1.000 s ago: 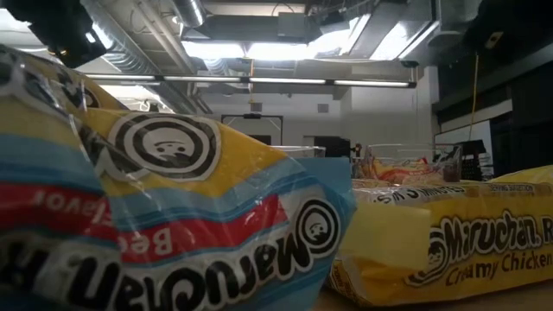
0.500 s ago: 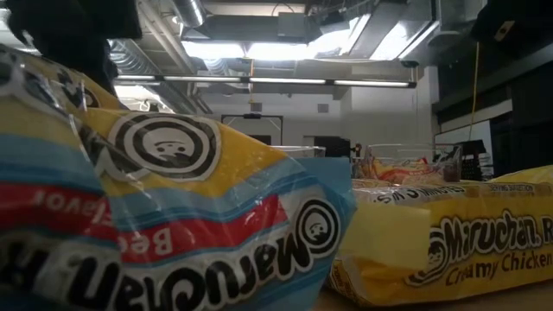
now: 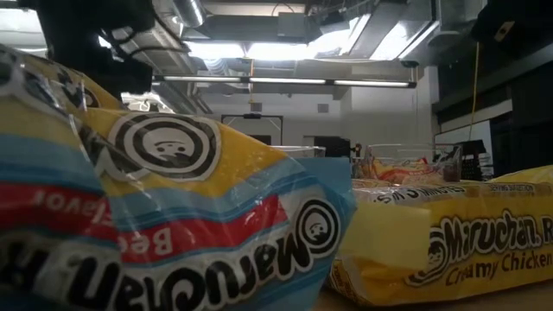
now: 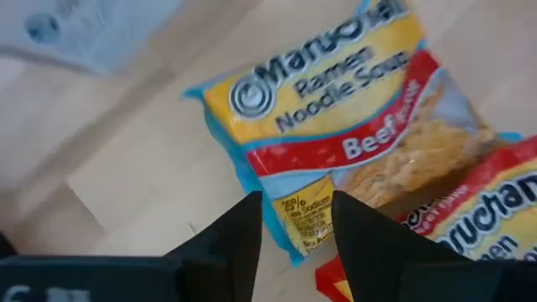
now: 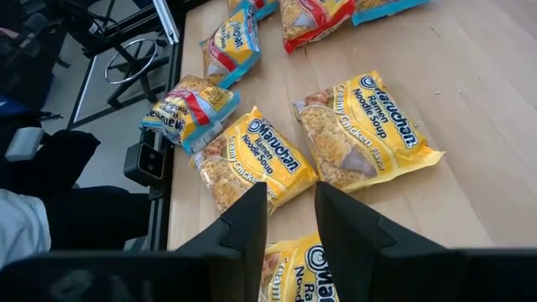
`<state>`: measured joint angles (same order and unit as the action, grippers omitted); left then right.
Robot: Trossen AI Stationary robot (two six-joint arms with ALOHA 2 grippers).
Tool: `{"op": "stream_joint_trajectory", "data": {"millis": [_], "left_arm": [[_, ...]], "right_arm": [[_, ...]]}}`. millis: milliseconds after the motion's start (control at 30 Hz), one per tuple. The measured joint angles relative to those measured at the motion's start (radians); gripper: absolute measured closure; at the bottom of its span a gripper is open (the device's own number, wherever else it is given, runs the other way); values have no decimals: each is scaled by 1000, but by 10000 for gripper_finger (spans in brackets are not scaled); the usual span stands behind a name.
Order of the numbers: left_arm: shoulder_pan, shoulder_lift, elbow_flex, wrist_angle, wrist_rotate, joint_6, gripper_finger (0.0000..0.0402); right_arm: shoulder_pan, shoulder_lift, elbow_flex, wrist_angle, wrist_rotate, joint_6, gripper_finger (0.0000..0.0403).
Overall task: Sort Maruchan noodles
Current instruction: Put the blue noodle pack into the left transparent bin
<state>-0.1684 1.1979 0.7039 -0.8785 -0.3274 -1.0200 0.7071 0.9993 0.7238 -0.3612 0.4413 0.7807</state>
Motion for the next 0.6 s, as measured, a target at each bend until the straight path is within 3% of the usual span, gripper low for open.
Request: {"op": "stream_joint_trajectory", "data": {"millis": [233,433,600], "left_arm": [[76,0,-49,23,57,-79,251],[133,-1,-114,203,154,-73,251],[169,-4,-156,247,208,-72,251]], "right_arm": [[0,0,0,-8,-14,-1,297],[0,0,0,-9,-41,-1,297],[0,0,0,-9,-54,-1,297]]}}
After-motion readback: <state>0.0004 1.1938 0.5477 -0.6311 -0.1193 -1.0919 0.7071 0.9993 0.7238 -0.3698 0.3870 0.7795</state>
